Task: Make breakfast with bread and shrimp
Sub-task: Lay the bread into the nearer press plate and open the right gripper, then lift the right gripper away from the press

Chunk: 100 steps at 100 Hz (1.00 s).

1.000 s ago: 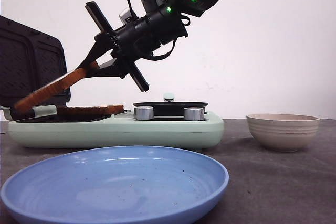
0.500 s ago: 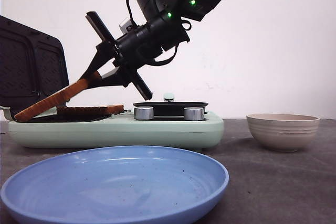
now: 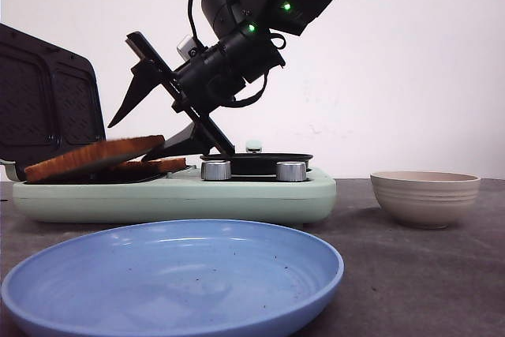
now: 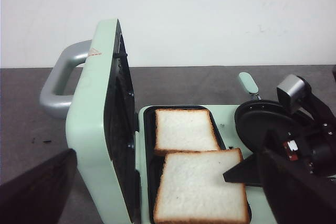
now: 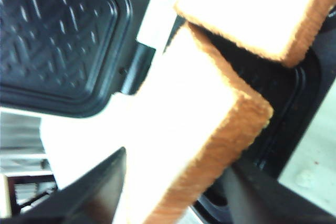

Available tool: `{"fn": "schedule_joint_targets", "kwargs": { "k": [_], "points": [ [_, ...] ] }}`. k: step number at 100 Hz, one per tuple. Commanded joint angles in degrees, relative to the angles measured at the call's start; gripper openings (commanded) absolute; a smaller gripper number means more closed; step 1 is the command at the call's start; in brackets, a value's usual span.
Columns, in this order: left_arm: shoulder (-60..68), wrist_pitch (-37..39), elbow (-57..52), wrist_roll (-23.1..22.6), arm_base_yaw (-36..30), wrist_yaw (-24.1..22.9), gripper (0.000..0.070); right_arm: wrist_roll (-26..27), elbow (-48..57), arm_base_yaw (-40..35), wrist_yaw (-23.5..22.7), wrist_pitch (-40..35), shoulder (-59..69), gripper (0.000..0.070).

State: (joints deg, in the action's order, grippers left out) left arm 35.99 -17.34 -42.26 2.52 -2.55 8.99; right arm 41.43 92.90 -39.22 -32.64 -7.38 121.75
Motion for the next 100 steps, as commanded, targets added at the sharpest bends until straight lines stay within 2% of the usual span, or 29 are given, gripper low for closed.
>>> {"fn": "schedule_joint_targets", "kwargs": {
  "k": [1, 27, 57, 79, 90, 100],
  "points": [
    [0.3, 0.7, -0.4, 0.3, -0.2, 0.0, 0.0673, -2.0, 1.7, -0.3, 0.2, -0.1, 1.9, 0.038],
    [0.3, 0.7, -0.4, 0.3, -0.2, 0.0, 0.0673, -4.3, 1.9, 0.5, 1.0, -1.6, 1.8, 0.0383],
    [0.3, 0.7, -0.4, 0.3, -0.2, 0.0, 0.0673, -11.3, 8.6, 0.7, 5.6, -11.4, 1.8, 0.0383],
    [0.3, 0.7, -0.4, 0.3, -0.2, 0.0, 0.0673, -18.5, 15.6, 1.7, 8.6, -20.8, 1.3, 0.0381],
    [0.3, 0.7, -0.4, 0.3, -0.2, 0.0, 0.0673, -23.4, 18.1, 2.7, 12.5, -26.4, 0.2, 0.0381],
    [0.3, 0.7, -0.4, 0.3, -0.2, -0.1, 0.0673, -27.4, 18.2, 3.8, 13.6, -28.7, -2.1, 0.0381]
  ]
}}
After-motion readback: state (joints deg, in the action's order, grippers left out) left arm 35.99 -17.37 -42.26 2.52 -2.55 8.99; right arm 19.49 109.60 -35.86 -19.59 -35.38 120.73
